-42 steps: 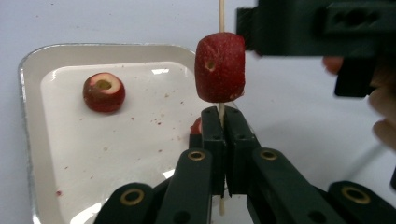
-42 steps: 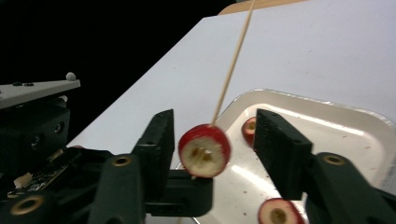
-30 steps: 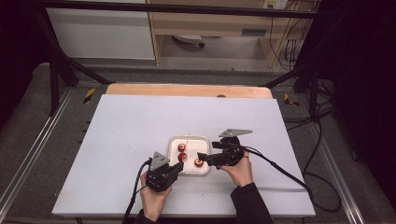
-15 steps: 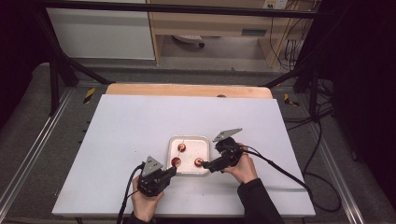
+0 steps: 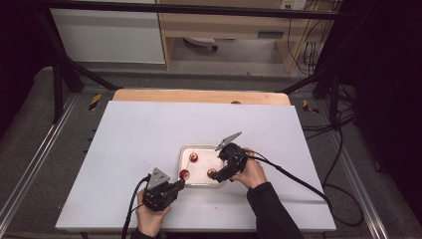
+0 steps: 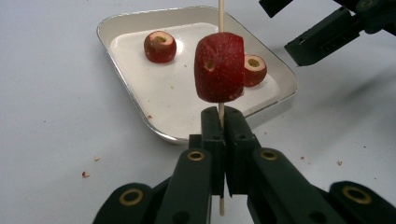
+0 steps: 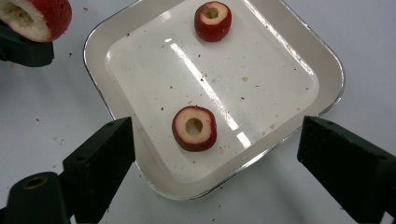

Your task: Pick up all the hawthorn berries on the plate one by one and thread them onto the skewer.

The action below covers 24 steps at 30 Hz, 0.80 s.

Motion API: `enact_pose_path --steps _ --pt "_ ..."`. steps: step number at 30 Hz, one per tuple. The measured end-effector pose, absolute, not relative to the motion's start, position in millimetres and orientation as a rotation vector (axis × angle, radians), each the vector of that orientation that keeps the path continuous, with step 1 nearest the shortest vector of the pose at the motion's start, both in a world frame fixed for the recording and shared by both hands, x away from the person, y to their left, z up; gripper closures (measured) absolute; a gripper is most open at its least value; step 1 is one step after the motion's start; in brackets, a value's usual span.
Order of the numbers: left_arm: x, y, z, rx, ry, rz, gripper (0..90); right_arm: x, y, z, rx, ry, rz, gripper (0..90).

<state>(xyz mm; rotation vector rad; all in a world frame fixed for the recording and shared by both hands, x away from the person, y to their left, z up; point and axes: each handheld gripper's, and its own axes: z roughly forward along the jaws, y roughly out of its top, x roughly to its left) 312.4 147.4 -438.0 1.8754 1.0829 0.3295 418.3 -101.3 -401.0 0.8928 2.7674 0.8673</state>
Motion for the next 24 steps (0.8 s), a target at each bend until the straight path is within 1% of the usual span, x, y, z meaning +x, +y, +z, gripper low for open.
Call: enact_pose_path --steps 4,10,14,15,20,24 --pt "312.7 149.0 -438.2 1.873 1.085 0.324 88.2 423.5 -93.9 -402.1 0.884 2.802 0.837 18.7" --pt "313.0 150.1 -438.2 1.878 1.085 0.321 88.3 429.0 -83.0 -407.3 0.867 2.867 0.772 33.1" --pt "313.3 150.9 -438.1 1.882 1.086 0.317 88.2 432.4 -77.5 -409.8 0.839 2.904 0.704 40.5" --pt "313.3 150.8 -438.0 1.881 1.086 0.315 88.2 432.4 -77.5 -409.8 0.839 2.904 0.704 40.5" --pt "313.4 150.0 -438.2 1.888 1.082 0.311 88.2 433.8 -73.2 -411.1 0.818 2.936 0.662 46.8" --pt "313.6 149.5 -437.9 1.887 1.079 0.31 88.2 434.5 -72.5 -413.5 0.804 2.956 0.617 49.3"
